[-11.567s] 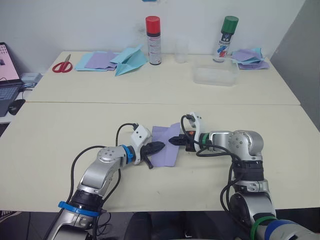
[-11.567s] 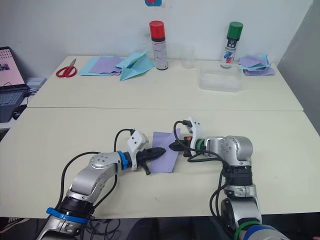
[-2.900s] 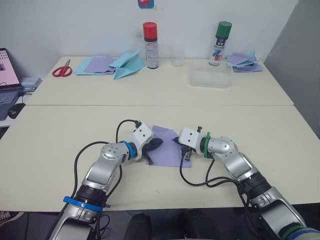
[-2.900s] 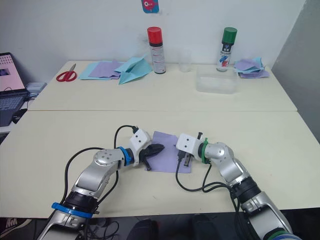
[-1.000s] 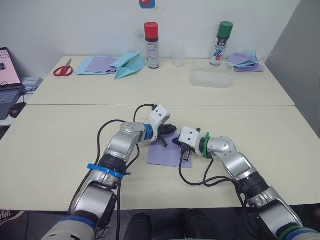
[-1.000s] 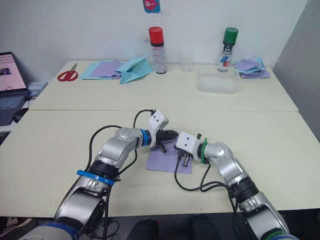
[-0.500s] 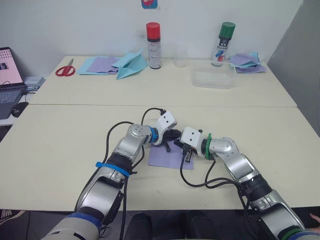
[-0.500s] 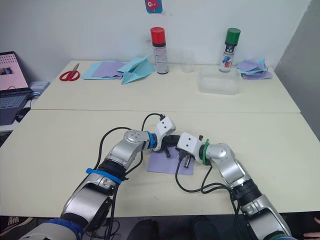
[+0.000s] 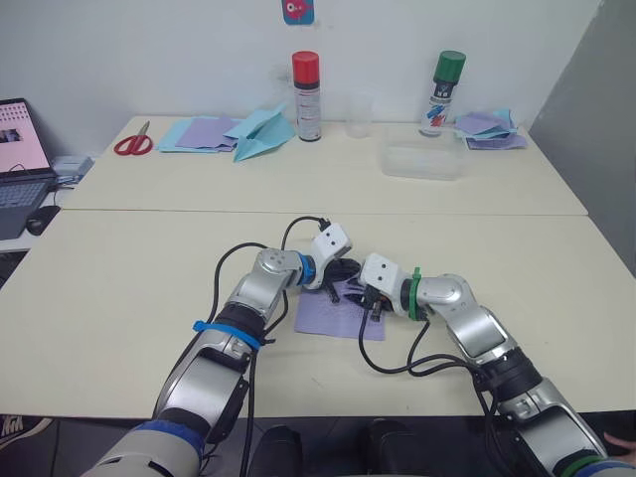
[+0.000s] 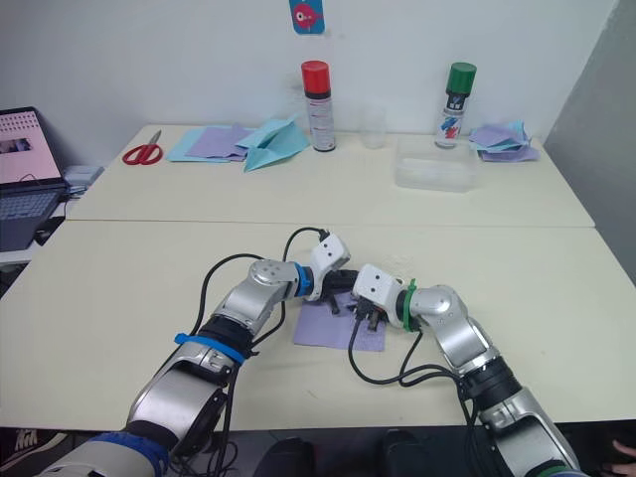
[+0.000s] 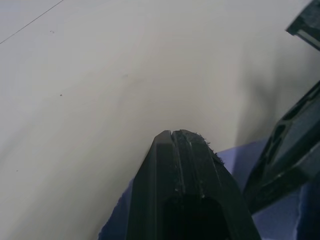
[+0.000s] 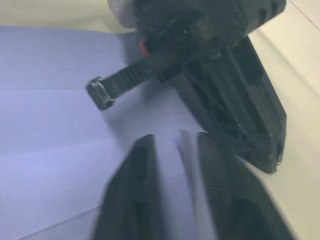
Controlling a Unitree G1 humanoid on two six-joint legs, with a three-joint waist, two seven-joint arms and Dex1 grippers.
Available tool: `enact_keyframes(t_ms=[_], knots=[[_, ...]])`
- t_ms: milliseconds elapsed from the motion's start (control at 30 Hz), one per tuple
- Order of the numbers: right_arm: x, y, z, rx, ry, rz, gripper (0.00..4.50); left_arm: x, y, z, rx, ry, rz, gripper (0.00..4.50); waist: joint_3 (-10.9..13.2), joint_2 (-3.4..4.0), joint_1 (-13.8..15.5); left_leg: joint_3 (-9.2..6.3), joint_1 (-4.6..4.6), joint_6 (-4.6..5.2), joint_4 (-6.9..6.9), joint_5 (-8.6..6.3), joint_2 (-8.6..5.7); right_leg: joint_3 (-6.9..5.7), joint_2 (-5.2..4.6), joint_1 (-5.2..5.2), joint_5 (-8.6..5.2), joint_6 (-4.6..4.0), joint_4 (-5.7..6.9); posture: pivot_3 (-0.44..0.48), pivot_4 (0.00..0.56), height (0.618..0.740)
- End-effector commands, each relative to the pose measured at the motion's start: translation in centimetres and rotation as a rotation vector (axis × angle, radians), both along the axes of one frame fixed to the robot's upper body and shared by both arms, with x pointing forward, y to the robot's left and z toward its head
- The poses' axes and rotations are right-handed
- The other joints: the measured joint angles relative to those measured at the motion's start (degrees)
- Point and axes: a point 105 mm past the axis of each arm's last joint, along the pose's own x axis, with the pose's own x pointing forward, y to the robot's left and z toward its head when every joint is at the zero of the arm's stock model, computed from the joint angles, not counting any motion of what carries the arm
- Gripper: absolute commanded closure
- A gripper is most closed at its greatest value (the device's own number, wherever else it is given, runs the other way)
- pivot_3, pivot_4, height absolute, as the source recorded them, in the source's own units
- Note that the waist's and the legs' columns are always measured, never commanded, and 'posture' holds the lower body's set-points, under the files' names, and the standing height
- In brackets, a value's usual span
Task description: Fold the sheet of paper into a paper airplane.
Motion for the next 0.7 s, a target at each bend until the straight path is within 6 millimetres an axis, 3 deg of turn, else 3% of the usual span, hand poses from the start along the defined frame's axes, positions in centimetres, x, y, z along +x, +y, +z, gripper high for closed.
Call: enact_keyframes(t_ms=[33, 300, 367, 467, 567, 633, 700], knots=[[-2.3, 0.5, -1.4, -0.004, 0.144, 0.073, 2.93, -0.4, 1.0, -2.4, 0.083, 0.05, 0.022, 4.5, -0.1, 0.0, 0.0, 0.0, 0.0, 0.0, 0.0, 0.0, 0.0, 0.0, 0.0, 0.0, 0.0, 0.0, 0.0, 0.0, 0.15, 0.74], [-3.7, -0.8, -1.3, -0.002, 0.276, 0.083, 2.93, -0.6, 1.0, -2.8, 0.097, 0.04, 0.011, 4.5, -0.1, 0.0, 0.0, 0.0, 0.0, 0.0, 0.01, 0.0, -0.01, 0.0, 0.01, 0.01, 0.0, 0.0, 0.0, 0.0, 0.15, 0.74], [-3.4, -1.1, -0.7, 0.014, 0.253, 0.069, 2.93, -0.5, 1.0, -2.8, 0.099, 0.036, 0.008, 4.5, -0.1, 0.0, 0.0, -0.01, 0.0, 0.0, 0.01, 0.0, -0.01, -0.01, 0.0, 0.01, 0.0, 0.0, 0.0, 0.0, 0.15, 0.74], [-3.6, -1.1, 2.2, 0.133, 0.239, 0.096, 2.93, -0.6, 1.1, -2.8, 0.099, 0.032, 0.004, 4.5, -0.1, -0.01, 0.0, -0.01, -0.02, 0.0, 0.01, 0.0, -0.01, 0.0, 0.0, 0.01, 0.0, 0.0, -0.01, 0.0, 0.15, 0.74], [-2.7, -1.4, 4.6, 0.242, 0.209, 0.043, 3.56, -0.7, 1.2, -2.8, 0.102, 0.024, 0.001, 4.5, -0.1, -0.01, 0.0, 0.0, -0.03, 0.0, 0.01, 0.0, -0.01, 0.01, 0.0, 0.0, 0.0, 0.0, -0.02, 0.0, 0.15, 0.74], [-1.5, -1.8, 4.9, 0.272, 0.176, -0.033, 4.26, -0.6, 1.4, -2.9, 0.108, 0.016, 0.0, 4.5, -0.1, -0.01, 0.0, -0.02, -0.01, 0.0, 0.01, 0.0, -0.01, 0.0, 0.0, 0.0, 0.0, 0.0, -0.01, 0.0, 0.15, 0.74], [-0.5, -2.0, 4.5, 0.281, 0.156, -0.089, 4.46, -0.6, 1.4, -2.9, 0.109, 0.013, 0.001, 4.5, -0.1, -0.01, 0.0, -0.02, -0.01, 0.0, 0.02, 0.0, 0.0, 0.0, 0.01, 0.0, 0.0, 0.0, 0.0, 0.0, 0.15, 0.74]])
